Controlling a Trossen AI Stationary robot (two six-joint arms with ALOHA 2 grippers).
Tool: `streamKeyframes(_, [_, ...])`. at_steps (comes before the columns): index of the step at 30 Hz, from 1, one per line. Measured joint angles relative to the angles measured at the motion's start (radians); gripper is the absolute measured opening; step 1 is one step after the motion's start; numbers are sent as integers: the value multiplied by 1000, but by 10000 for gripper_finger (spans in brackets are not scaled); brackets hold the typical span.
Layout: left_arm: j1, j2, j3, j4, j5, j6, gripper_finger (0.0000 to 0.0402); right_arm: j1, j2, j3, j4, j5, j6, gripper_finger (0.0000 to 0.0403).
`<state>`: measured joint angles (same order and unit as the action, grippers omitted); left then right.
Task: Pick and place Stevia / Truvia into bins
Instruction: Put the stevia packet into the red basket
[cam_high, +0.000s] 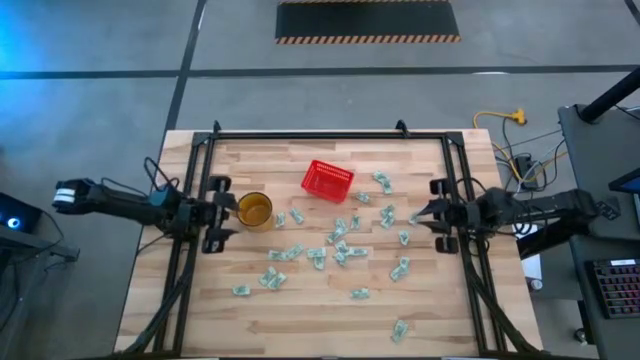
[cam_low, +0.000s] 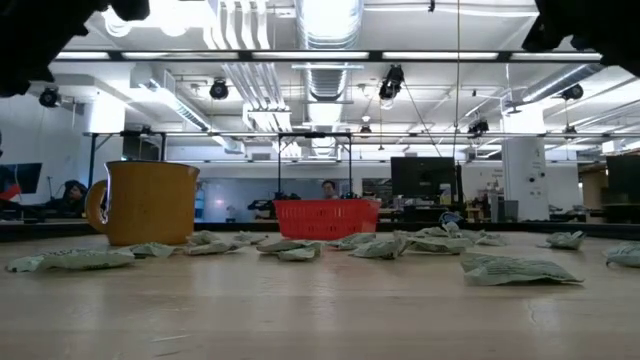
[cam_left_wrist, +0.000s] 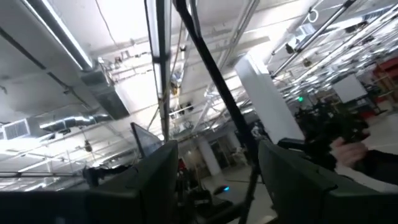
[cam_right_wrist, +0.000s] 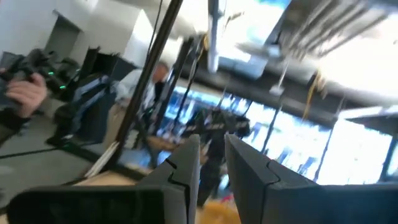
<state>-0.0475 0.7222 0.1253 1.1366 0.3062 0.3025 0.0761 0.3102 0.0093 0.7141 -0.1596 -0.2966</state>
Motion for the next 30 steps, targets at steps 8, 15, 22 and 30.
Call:
streamKeyframes(8, [0, 315, 212, -10, 8, 47, 208, 0, 78, 10, 156, -25, -62, 68])
streamKeyframes(15, [-28, 535, 412, -248, 56, -7, 208, 0, 197, 76, 146, -174, -21, 68])
streamKeyframes(22, [-196, 568, 721, -1020, -414, 11, 208, 0, 305, 208, -98, -179, 48, 68])
streamKeyframes(30, [-362, 720, 808, -1231, -799, -77, 208, 0, 402, 368, -405, -174, 40, 68])
